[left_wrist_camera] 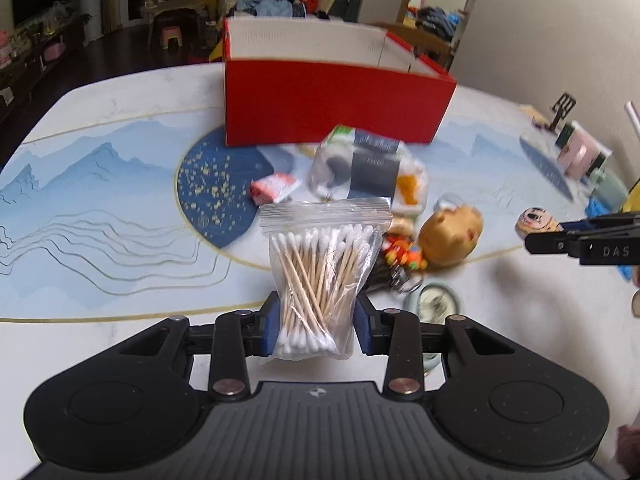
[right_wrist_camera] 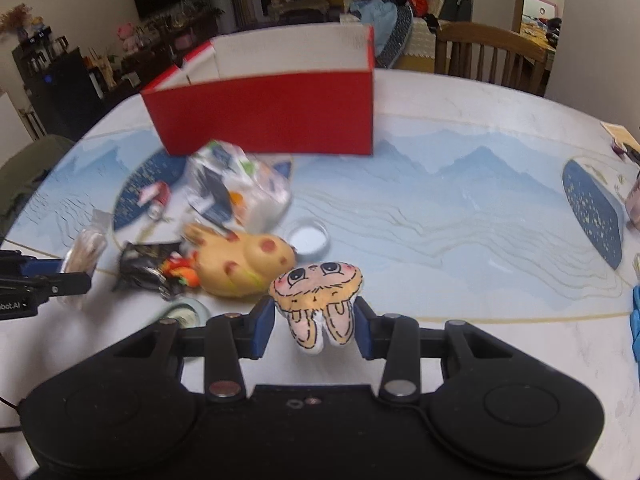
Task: Organize objects
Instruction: 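Carry the cotton swab bag and face keychain with both tools into the red box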
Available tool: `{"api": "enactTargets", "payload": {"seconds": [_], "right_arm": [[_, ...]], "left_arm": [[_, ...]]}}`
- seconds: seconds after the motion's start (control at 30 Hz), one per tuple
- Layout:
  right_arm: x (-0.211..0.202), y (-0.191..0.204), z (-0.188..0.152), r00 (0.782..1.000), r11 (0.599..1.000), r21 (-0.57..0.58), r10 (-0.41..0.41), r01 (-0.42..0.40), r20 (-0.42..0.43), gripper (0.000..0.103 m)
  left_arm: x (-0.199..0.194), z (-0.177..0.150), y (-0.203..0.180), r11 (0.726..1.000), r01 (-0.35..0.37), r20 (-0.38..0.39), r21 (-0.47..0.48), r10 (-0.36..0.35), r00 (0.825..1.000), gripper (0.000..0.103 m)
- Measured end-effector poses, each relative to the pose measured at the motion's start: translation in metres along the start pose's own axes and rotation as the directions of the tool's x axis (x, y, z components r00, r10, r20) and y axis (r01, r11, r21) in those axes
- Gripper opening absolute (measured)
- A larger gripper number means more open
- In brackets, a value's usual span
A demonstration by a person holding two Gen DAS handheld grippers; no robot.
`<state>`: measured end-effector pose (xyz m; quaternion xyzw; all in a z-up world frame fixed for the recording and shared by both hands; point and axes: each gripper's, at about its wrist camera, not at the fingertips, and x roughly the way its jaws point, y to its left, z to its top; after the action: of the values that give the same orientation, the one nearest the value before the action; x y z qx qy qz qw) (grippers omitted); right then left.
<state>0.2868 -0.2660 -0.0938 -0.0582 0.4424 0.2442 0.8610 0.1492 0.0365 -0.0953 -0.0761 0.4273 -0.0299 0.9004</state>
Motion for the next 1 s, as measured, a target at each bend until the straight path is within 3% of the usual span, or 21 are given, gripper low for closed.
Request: {"api": "enactTargets", "payload": {"seconds": [0.47,1.0], "right_arm": [[-0.032,0.02,0.054,0.996,0.999,-0.046,0.03,-0.026,0.089,0.041],[-0.036,0.024,0.132,0.977,0.995,-0.096,0.035,-0.015,0.21,0.041]], "left_arm": [[-0.032,0.054,-0.028,1.0,0.022,0.095,-0.017,-0.021,0.995,0.036],[-0.025,0.144,-0.045,0.999,-0.011,0.178,0.05,0.002,0.984,0.036]]}}
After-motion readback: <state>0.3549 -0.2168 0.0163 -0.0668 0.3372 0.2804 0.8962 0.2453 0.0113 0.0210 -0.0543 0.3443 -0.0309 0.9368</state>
